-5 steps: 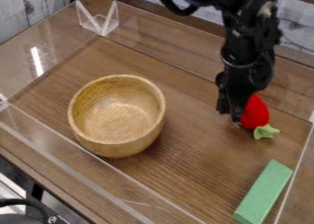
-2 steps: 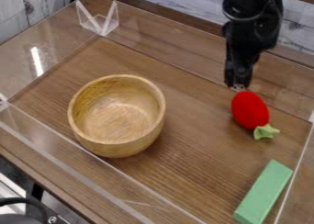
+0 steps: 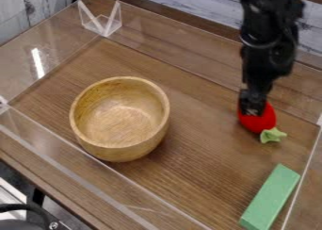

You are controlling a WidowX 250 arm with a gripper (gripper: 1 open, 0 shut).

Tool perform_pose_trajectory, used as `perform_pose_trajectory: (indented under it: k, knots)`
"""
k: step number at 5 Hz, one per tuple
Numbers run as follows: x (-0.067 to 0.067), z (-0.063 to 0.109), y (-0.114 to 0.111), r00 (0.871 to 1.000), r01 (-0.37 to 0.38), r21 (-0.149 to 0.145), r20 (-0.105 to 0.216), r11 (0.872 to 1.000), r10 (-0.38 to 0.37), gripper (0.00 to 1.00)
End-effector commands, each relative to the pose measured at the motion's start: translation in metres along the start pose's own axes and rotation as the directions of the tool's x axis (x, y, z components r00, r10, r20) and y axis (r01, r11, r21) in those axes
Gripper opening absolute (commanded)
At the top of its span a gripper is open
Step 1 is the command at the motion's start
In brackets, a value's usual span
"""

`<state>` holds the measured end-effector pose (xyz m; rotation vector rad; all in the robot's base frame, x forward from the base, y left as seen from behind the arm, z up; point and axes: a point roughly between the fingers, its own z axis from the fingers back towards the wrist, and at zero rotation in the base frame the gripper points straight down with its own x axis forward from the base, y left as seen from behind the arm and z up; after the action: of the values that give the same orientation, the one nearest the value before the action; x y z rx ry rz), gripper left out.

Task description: Move the red fruit to the left side of the table

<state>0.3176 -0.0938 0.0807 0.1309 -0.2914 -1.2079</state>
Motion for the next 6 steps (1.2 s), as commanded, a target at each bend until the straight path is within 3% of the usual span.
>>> perform_pose_trajectory:
  k: [1, 2, 3, 4, 5, 6]
  knots:
    - [0.03, -0.006, 0.009, 0.997, 0.066, 0.019, 0.05, 0.998, -0.066, 1.0]
    - [0.014, -0.007, 0.001, 1.0, -0.011, 0.012, 0.024, 1.0, 0.011, 1.0]
    - [-0.004, 0.018, 0.005, 0.991, -0.128, 0.068, -0.015, 0.989, 0.13, 0.0]
    - [-0.018, 0.04, 0.028, 0.951, -0.294, 0.159, -0.045, 0.942, 0.305, 0.0]
    - [-0.025, 0.058, 0.043, 0.902, -0.408, 0.232, -0.047, 0.883, 0.429, 0.0]
    - [-0.024, 0.043, 0.032, 0.916, -0.38, 0.211, -0.053, 0.901, 0.398, 1.0]
